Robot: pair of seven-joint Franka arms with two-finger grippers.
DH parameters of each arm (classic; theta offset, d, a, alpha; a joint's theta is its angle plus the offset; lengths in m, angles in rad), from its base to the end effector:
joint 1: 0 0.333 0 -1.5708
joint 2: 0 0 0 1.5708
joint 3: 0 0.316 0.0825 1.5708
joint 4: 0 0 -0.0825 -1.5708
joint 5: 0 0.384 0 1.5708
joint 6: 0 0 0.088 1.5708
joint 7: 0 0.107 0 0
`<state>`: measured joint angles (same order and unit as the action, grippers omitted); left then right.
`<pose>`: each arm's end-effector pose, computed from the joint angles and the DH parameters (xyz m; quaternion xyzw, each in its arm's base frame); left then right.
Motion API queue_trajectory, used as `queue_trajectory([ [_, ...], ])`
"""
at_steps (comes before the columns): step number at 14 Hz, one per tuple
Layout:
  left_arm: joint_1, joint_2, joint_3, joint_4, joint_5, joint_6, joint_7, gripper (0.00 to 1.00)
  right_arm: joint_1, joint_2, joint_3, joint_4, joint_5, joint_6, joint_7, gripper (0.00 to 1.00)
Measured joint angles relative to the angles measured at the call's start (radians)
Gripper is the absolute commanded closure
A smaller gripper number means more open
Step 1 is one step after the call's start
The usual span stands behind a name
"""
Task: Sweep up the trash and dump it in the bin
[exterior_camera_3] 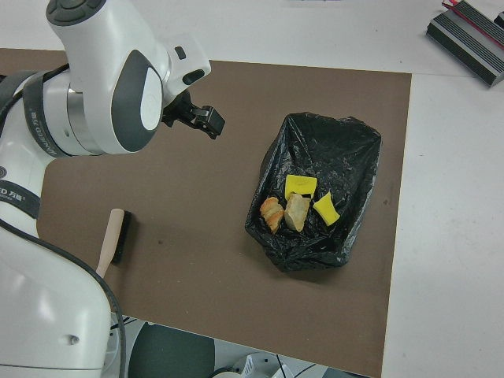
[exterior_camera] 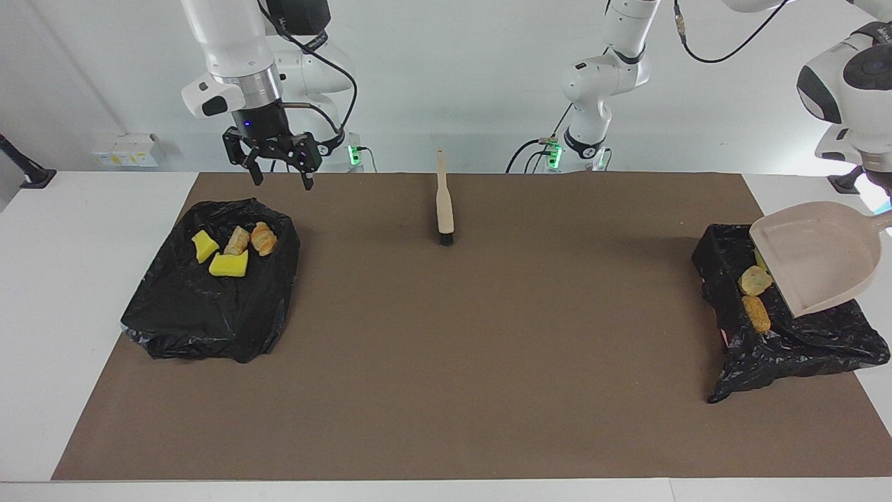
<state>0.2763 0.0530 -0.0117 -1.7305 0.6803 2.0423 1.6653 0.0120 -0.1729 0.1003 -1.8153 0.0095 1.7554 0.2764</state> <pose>0.5767 0.1925 0.5749 -0.6428 0.6881 0.1888 0.2788 0.5118 0.0627 0.6164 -0.9950 0.0827 -0.0557 0.0070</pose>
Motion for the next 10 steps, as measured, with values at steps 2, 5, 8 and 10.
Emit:
queue_trajectory([
  [2, -0.022, -0.002, -0.001, 0.002, -0.096, -0.046, -0.02, 1.0, -0.016, 0.0, -0.009, 0.004, 0.0, -0.016, -0.032, 0.0],
  [5, -0.07, -0.004, -0.005, 0.002, -0.177, -0.117, -0.13, 1.0, -0.02, 0.0, -0.058, 0.033, -0.001, -0.083, -0.072, 0.0],
  [8, -0.127, -0.009, -0.007, -0.002, -0.276, -0.199, -0.31, 1.0, -0.024, 0.002, -0.097, 0.048, -0.001, -0.101, -0.124, 0.0],
  [10, -0.193, -0.01, -0.009, -0.005, -0.316, -0.257, -0.492, 1.0, -0.026, 0.009, -0.098, 0.05, -0.001, -0.101, -0.129, 0.0],
])
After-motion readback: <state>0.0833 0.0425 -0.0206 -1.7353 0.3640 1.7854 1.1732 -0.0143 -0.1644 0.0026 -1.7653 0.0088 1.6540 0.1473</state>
